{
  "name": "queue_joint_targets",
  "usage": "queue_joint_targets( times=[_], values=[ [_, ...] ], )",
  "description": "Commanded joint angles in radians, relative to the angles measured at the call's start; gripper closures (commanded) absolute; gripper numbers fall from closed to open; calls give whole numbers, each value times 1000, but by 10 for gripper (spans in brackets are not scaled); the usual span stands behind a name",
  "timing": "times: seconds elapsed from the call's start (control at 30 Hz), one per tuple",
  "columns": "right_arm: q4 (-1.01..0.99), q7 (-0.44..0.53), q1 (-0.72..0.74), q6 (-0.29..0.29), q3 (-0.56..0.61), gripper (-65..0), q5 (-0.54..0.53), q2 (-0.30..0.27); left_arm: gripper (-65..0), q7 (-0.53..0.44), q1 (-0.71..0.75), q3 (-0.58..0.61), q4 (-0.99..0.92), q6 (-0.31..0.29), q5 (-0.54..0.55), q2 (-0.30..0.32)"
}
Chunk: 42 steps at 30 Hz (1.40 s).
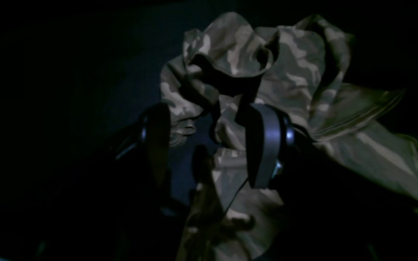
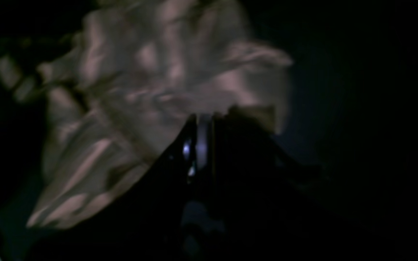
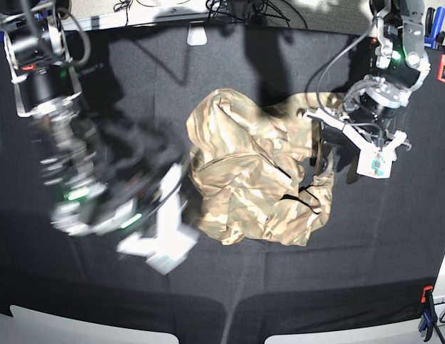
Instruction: Layout the t-shirt on the table in an organized manner, then fold the t-shirt properly
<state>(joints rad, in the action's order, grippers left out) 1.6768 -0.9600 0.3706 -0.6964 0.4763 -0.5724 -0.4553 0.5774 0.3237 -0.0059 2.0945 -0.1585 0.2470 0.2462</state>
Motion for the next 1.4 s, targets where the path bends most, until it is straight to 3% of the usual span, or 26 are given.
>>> queue_joint_targets(
  times=[0.0,0.13,0.3,0.4,0.67,0.77,0.83,1.07,1.37],
  values=[
    [34,19,24,-2,20,0,-3,-8,-312,-24,-5,-1,19,2,5,4],
    [138,54,-23,-2,113,0,119,-8,-312,-24,-5,-1,19,2,5,4],
    [297,202,-147,-2,124,0,426,-13,-312,-24,-5,-1,19,2,5,4],
    [358,257,-209,-2,124,0,558,-47,-312,-24,-5,-1,19,2,5,4],
    [370,257,-249,-2,124,-2,596,-177,-311,-24,-5,-1,19,2,5,4],
    [370,276,-248,-2,124,-234,596,-188,-312,-24,-5,-1,19,2,5,4],
    [370,307,-249,-2,124,-304,597,-187,-312,-24,-5,-1,19,2,5,4],
    [369,436,-248,-2,124,-303,764,-188,-311,-24,-5,-1,19,2,5,4],
    [297,465,-243,-2,124,-301,805,-187,-311,-24,-5,-1,19,2,5,4]
  ],
)
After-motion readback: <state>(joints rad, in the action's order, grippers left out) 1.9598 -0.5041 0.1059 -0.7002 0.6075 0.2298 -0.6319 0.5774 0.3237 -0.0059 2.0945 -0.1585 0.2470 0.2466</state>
